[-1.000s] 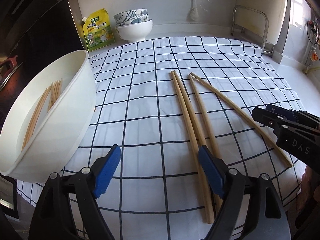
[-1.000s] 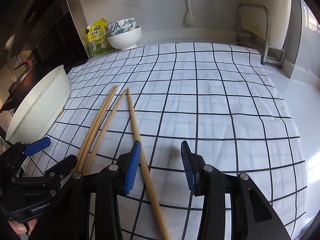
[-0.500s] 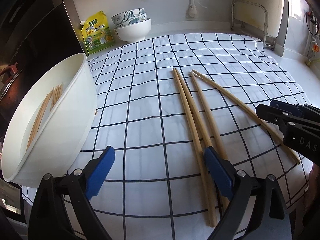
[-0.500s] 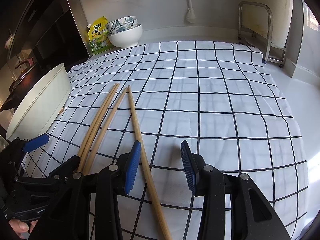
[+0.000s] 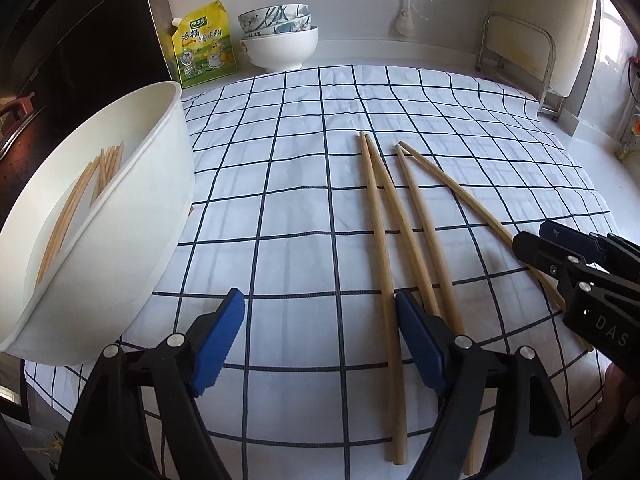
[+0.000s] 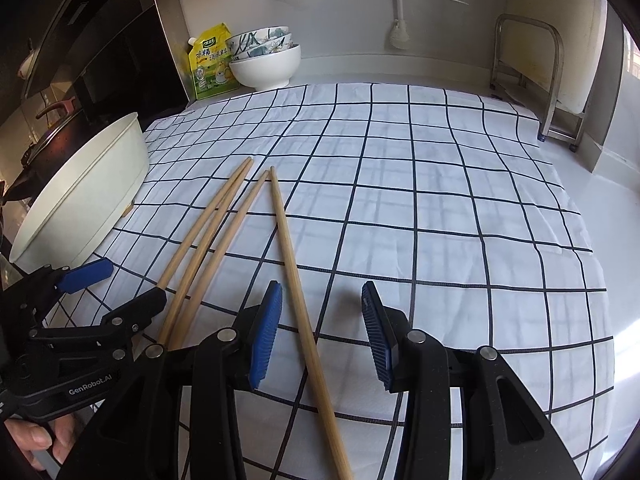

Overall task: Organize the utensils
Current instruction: 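Move both open tools back over the remaining chopsticks and align, then close the left tool on one chopstick while the right tool grasps another, then carry both held chopsticks over the white water basin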

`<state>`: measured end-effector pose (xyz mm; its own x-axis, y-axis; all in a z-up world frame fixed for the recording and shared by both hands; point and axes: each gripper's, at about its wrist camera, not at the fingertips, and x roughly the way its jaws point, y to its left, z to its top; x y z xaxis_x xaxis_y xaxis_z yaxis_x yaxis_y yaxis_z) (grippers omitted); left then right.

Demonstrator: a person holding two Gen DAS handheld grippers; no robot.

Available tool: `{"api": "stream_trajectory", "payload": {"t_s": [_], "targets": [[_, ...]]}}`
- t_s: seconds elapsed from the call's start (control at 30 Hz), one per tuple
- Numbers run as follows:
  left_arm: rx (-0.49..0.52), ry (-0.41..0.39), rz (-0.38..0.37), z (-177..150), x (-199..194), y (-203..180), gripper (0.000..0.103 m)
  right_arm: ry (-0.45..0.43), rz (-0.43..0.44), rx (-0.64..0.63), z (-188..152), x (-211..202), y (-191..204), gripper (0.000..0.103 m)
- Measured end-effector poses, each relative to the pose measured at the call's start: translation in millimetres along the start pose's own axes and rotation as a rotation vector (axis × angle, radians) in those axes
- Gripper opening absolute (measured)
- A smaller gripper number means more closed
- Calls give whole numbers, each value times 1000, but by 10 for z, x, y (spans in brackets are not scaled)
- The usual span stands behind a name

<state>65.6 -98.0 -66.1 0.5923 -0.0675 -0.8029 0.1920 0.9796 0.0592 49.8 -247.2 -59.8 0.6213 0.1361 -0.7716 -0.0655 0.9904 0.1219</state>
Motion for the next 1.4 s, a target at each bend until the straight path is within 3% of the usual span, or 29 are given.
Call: {"api": "stream_trajectory", "payload": {"t_s": [0.33,0.43,0.6,0.63,0.97,1.4], "targets": [[-34,-4,-17,60,67,25,74,23,-70,-75,13,76,117,40],[-19,-10,-39,59,43,-24,58,23,-81,-94,7,79,147,37],[0,-8,-88,49,-1,-103,16,23,-80,-110,-1,69,190,9],[3,-5,-92,48,-2,-105,8,23,-78,-109,-2,68,189,9],[-25,4,-133,26,-82,-18,7,14,-15,-20,6,10,54,6],[-77,-94,-209,285,-602,253,7,-67,43,18,106,-289,150,6]]}}
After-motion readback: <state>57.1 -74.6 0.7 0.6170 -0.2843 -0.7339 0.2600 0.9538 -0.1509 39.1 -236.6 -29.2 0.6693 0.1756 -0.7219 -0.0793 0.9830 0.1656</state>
